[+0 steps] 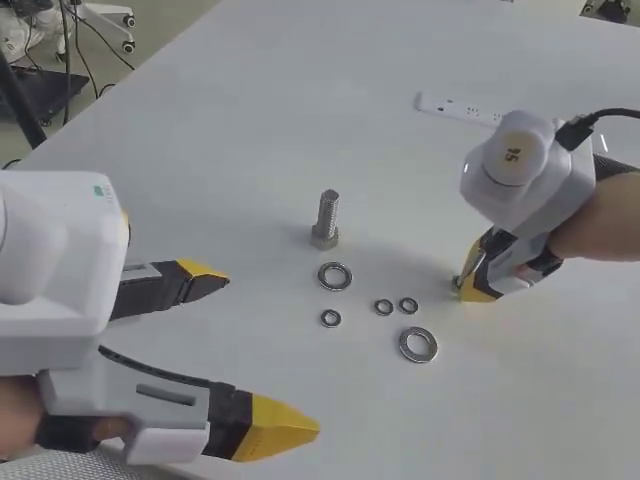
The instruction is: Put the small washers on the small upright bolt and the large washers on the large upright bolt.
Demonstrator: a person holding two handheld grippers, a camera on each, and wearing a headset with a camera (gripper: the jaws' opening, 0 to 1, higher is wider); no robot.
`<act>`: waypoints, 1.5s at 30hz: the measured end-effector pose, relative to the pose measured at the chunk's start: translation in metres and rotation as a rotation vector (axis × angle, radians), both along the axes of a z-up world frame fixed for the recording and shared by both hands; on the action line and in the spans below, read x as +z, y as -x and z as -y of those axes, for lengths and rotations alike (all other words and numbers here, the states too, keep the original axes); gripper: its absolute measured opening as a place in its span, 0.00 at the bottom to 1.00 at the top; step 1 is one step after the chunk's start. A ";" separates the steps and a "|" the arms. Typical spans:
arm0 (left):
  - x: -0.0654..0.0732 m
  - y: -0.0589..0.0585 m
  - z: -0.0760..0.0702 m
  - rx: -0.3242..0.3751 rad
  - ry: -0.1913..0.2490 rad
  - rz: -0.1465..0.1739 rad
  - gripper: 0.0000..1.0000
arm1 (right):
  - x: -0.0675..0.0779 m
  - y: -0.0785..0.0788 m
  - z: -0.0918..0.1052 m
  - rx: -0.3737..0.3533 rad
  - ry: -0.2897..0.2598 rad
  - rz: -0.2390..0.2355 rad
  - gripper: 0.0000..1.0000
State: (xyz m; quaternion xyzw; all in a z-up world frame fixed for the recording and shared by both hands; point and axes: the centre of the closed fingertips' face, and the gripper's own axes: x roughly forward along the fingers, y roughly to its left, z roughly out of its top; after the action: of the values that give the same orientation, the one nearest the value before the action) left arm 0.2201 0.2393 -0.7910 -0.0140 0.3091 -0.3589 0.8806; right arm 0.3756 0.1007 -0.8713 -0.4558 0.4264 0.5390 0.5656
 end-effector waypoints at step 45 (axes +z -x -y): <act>0.000 0.005 0.003 -0.016 0.000 0.011 0.89 | 0.034 0.009 -0.005 0.005 -0.062 0.028 0.29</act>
State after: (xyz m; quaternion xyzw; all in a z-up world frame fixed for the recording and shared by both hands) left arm 0.2151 0.2366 -0.7906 -0.0096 0.3045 -0.3660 0.8794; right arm 0.3663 0.1058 -0.8374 -0.4465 0.4005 0.5469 0.5841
